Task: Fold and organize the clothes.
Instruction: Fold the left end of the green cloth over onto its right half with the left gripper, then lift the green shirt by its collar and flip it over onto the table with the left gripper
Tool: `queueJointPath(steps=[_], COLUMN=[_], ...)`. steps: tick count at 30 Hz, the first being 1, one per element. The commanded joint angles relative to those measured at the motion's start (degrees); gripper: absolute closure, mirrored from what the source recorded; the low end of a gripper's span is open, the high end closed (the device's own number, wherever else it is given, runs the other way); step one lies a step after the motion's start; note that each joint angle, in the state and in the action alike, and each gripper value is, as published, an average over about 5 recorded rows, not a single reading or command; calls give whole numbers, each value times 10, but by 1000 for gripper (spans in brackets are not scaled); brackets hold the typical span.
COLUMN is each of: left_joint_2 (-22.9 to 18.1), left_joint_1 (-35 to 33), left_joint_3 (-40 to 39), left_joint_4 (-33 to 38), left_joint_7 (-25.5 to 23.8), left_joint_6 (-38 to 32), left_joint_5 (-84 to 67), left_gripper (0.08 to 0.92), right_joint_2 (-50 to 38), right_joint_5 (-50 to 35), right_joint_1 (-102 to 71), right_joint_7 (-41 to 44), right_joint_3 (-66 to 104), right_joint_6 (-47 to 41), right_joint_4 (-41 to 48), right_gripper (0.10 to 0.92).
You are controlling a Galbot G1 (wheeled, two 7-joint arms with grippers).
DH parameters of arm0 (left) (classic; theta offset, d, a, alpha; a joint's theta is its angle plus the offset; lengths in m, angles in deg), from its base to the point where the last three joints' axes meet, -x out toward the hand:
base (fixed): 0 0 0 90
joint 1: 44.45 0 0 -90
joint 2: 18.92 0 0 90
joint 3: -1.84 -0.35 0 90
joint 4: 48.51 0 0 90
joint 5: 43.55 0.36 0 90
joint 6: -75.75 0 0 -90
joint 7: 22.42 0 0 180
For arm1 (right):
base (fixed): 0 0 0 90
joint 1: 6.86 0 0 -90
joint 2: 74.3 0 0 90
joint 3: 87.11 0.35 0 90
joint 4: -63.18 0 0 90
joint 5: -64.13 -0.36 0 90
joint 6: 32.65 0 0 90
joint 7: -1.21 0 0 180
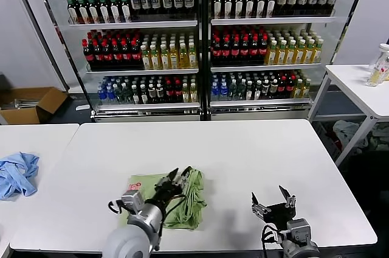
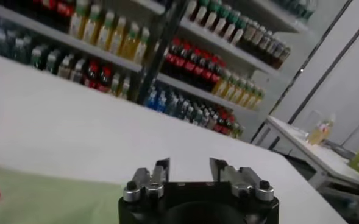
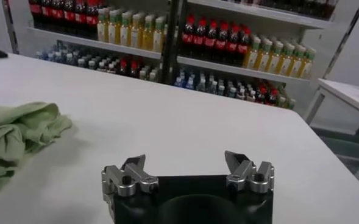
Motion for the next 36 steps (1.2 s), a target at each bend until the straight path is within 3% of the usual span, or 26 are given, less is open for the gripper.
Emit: queueJointPath(steps=[1, 11, 23, 27, 36], left_joint_2=[100, 91, 82, 76, 70], left_joint_1=[-85, -119, -119, -110, -102], left_joint_3=[158, 169, 161, 154, 149], left_joint_4=[-29, -50, -59, -63, -78], left_joint_7=[-11, 6, -21, -30, -43], left_joint_6=[30, 58, 54, 47, 35], left_joint_5=[84, 102, 64, 51, 41], left_gripper=[462, 199, 177, 242, 500], right_joint_2=[0, -5, -7, -9, -7], right_joint_5=[0, 0, -3, -5, -5], right_joint_1=[-1, -4, -6, -6, -9], right_joint_7=[1, 2, 3, 3, 3], right_joint_3=[0, 2, 6, 8, 12], right_joint_6=[2, 3, 5, 4, 4], right_joint_4=[2, 1, 2, 1, -1], right_gripper=[203, 203, 203, 203, 203])
